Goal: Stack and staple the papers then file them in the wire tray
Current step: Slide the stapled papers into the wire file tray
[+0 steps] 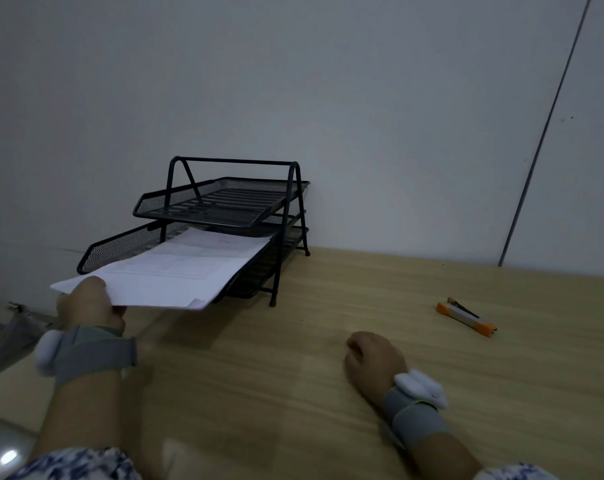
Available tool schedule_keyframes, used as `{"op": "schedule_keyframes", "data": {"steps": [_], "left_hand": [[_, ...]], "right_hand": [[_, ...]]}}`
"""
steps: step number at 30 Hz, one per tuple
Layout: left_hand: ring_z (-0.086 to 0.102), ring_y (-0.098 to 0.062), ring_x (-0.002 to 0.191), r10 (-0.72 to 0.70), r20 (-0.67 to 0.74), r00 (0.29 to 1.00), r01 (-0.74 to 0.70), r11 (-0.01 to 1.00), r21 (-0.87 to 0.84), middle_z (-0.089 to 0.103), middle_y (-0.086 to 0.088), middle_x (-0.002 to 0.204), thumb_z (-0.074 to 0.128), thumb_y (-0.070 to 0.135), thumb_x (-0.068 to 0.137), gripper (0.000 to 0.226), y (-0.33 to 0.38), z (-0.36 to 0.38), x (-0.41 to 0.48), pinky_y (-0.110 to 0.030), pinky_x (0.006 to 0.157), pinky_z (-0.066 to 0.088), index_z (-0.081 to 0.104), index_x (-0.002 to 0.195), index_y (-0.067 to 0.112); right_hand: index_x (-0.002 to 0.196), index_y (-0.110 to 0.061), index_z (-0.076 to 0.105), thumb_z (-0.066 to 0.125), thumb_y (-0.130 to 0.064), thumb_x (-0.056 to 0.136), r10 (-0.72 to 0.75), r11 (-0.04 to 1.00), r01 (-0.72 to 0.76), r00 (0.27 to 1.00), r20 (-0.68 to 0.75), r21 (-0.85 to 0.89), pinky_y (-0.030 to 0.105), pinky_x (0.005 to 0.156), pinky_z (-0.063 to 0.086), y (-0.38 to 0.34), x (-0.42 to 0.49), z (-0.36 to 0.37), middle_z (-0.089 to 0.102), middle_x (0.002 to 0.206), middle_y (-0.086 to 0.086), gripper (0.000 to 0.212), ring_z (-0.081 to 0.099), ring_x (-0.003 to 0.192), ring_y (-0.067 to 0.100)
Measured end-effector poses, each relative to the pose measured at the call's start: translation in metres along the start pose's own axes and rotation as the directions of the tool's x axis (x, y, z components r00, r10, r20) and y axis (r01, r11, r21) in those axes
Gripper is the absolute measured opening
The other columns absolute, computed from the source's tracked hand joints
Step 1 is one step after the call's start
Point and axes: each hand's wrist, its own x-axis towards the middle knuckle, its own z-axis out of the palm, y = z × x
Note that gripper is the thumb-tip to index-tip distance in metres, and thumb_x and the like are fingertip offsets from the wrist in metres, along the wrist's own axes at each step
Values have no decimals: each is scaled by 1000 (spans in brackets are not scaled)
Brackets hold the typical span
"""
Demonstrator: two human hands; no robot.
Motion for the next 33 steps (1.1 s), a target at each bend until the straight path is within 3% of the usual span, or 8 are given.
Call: {"op": "schedule_keyframes", "data": {"steps": [2,4,8,13,16,18,22,33], "left_hand": [[47,-47,118,120,-23,993,-115,982,149,51,-37,124,57,-2,80,41,-2,-4,3,-43,95,41,48,117,-18],[48,-34,126,131,-92,987,-123,988,94,49,-22,138,50,7,87,46,-1,2,0,-33,90,46,44,131,-6],[41,-30,132,243,-198,950,-138,891,433,36,-13,149,44,18,88,58,1,10,-9,-39,106,39,26,142,5],[35,-32,131,327,-293,898,-163,868,469,32,-18,145,46,36,78,48,-3,21,-12,-43,106,35,34,120,17],[40,-29,127,459,-269,846,-307,834,459,36,-17,143,40,36,77,33,-11,31,-18,-33,102,29,29,104,20],[34,-31,134,517,-190,835,-359,773,523,28,-17,149,42,32,81,51,-21,35,-14,-32,108,23,34,128,14],[11,-33,145,469,-41,882,-332,681,653,7,-16,159,45,26,89,74,-39,36,-7,-39,118,9,8,147,0],[2,-29,147,479,30,877,-394,683,615,-7,-17,159,47,15,89,77,-59,58,-20,-34,118,6,0,148,-1]], "right_hand": [[112,-19,58,47,-26,86,-16,1000,16,1000,-11,8,26,92,38,1,1,1,61,122,2,30,52,114,22],[111,-20,58,47,-27,86,-20,1000,20,1000,-12,7,25,92,38,2,2,2,61,121,1,29,52,114,21],[112,-21,59,47,-28,85,-20,1000,20,1000,-16,6,25,92,38,3,2,3,61,122,0,30,52,114,21],[113,-21,59,48,-28,85,-30,1000,30,999,-16,8,25,94,38,6,4,4,61,123,0,31,52,115,20],[112,-21,59,48,-28,85,-37,999,38,999,-23,16,25,93,39,6,5,3,61,123,0,30,53,114,21],[112,-21,59,48,-28,85,-40,999,40,999,-24,21,25,93,39,6,5,3,61,123,1,30,53,114,21],[113,-21,58,48,-28,86,-41,999,41,999,-15,20,25,93,39,6,4,2,60,124,1,30,52,115,21],[115,-20,58,48,-27,87,-56,998,56,998,-16,37,24,95,37,4,1,2,59,125,1,31,51,116,20]]}}
